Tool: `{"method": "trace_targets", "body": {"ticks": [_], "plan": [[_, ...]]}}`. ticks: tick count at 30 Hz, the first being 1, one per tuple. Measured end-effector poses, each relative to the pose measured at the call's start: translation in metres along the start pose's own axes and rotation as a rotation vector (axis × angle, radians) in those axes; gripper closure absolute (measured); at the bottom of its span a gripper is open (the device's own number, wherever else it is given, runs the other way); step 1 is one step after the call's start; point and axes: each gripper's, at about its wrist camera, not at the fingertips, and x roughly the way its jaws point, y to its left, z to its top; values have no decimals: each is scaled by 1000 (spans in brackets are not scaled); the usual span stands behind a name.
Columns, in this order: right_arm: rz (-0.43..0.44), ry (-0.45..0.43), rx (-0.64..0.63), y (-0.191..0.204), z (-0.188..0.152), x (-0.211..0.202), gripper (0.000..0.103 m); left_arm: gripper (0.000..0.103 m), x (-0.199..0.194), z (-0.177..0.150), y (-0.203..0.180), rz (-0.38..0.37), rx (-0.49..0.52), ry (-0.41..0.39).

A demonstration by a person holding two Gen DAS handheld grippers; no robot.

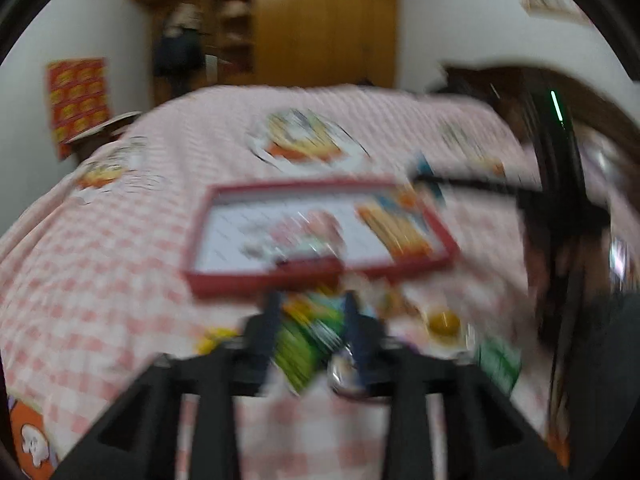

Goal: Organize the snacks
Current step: 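Carry the green bag and the candy over the red box with both tools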

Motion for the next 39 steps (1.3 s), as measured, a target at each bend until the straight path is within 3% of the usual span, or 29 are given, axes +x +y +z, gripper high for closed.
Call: {"method": "trace_targets", "body": {"ticks": [4,5,6,10,14,24,35,39], "plan": [[4,-10,-1,1,0,-6,84,58,26,-15,-30,69,107,35],[3,-13,-4,1,0,-7,84,63,28,-16,-30,86,93,25],[4,-14,-3,1,0,-8,84,81,30,-14,-27,96,66,28],[5,-12,4,-1,0,-9,84,88,30,-12,-3,43,-63,40],[8,-16,7,-1,0,-11,84,90,21,-8,11,35,-136,13],[-9,-39,19,-4,2,-17,84,90,14,9,11,32,-134,-6],[-41,-87,36,-5,7,-23,84,89,24,64,24,46,-136,-78],[-68,-103,17,0,9,-23,84,89,31,81,29,8,-134,-121]]}}
